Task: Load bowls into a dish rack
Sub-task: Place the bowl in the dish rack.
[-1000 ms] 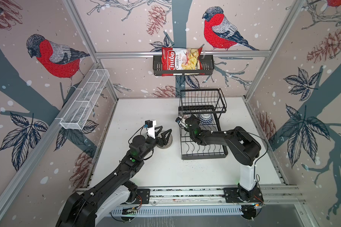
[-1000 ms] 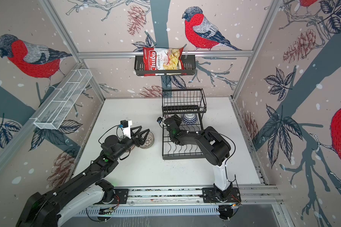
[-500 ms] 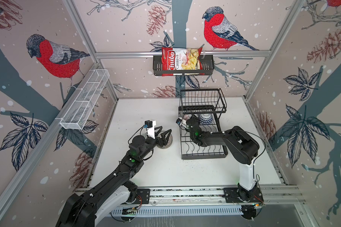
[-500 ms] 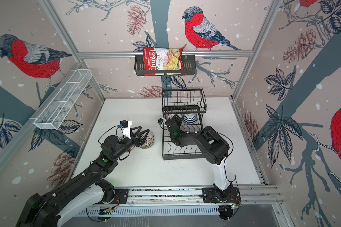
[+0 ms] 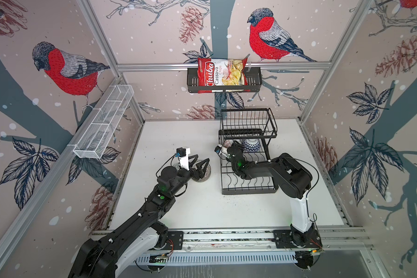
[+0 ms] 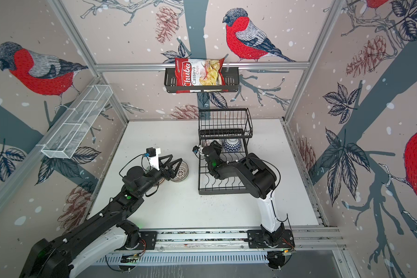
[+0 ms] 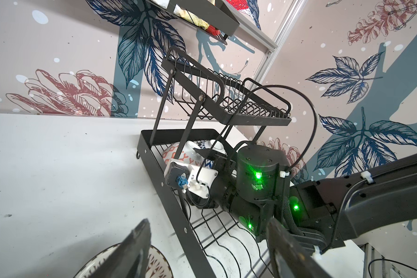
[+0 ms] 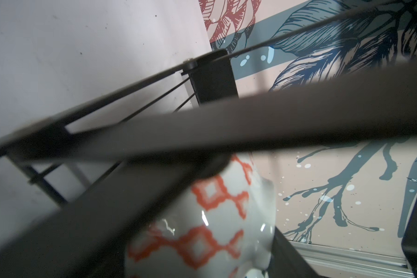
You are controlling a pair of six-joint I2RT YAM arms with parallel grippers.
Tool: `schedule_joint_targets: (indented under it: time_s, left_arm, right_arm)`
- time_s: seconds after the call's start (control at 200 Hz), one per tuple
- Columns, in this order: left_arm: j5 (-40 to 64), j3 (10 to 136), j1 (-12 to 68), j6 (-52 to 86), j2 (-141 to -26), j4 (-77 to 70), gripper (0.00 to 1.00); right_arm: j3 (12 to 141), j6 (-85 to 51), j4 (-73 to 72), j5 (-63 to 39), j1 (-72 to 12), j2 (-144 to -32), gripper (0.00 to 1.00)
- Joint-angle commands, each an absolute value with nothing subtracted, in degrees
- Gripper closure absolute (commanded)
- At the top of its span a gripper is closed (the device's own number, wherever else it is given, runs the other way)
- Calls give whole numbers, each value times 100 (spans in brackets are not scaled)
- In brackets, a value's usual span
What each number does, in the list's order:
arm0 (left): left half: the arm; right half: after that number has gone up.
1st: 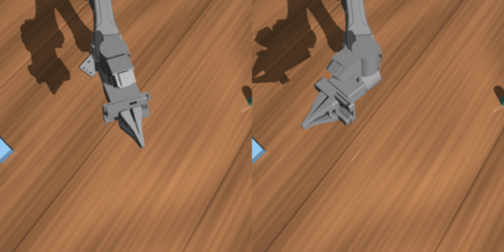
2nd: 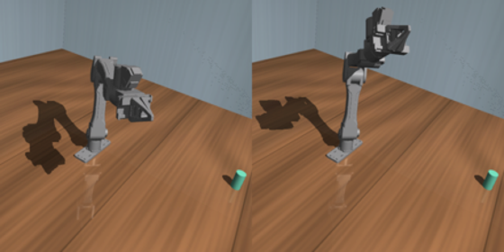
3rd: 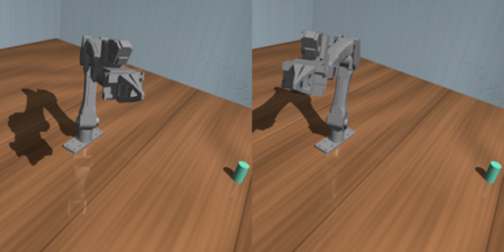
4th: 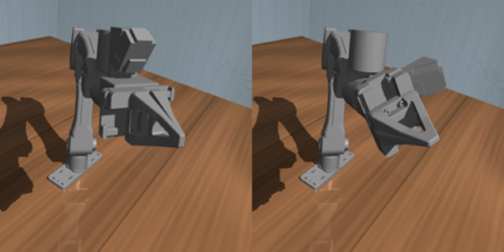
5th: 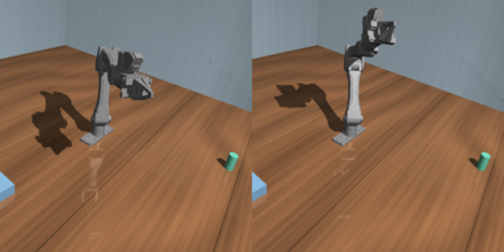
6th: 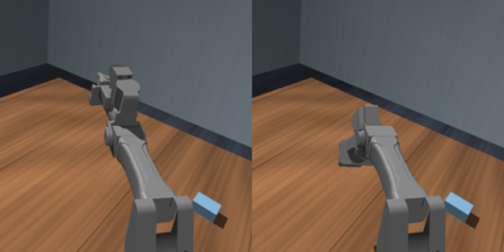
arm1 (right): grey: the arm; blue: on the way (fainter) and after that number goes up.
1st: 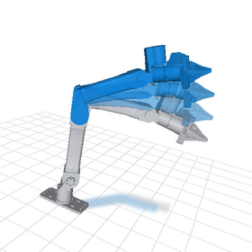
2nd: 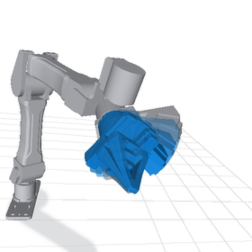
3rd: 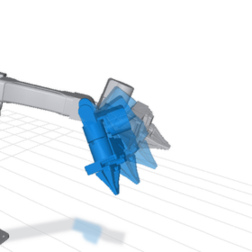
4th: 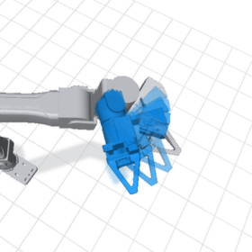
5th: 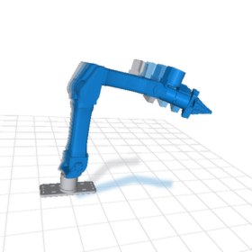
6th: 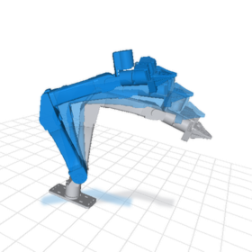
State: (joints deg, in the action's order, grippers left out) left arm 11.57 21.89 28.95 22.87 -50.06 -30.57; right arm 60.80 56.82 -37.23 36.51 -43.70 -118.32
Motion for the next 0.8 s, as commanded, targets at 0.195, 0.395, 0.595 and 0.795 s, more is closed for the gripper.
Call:
schedule_joint_targets:
  time_s: [0.195,0.395,0.595,0.795]
  left_arm:
    - [1123,2193,2883,2226,-4983,-3067,25]
    - [1132,2170,2883,2237,-4976,-3076,25]
    - [1118,2159,2883,2233,-4957,-3067,25]
    - [1108,2149,2882,2238,-4941,-3044,25]
  right_arm:
    - [6144,5623,-3861,3850,-4333,-11878,20]
    - [6170,5581,-3807,3841,-4332,-11866,17]
    - [6196,5566,-3821,3861,-4332,-11867,16]
    - [6205,5497,-3862,3883,-4342,-11782,5]
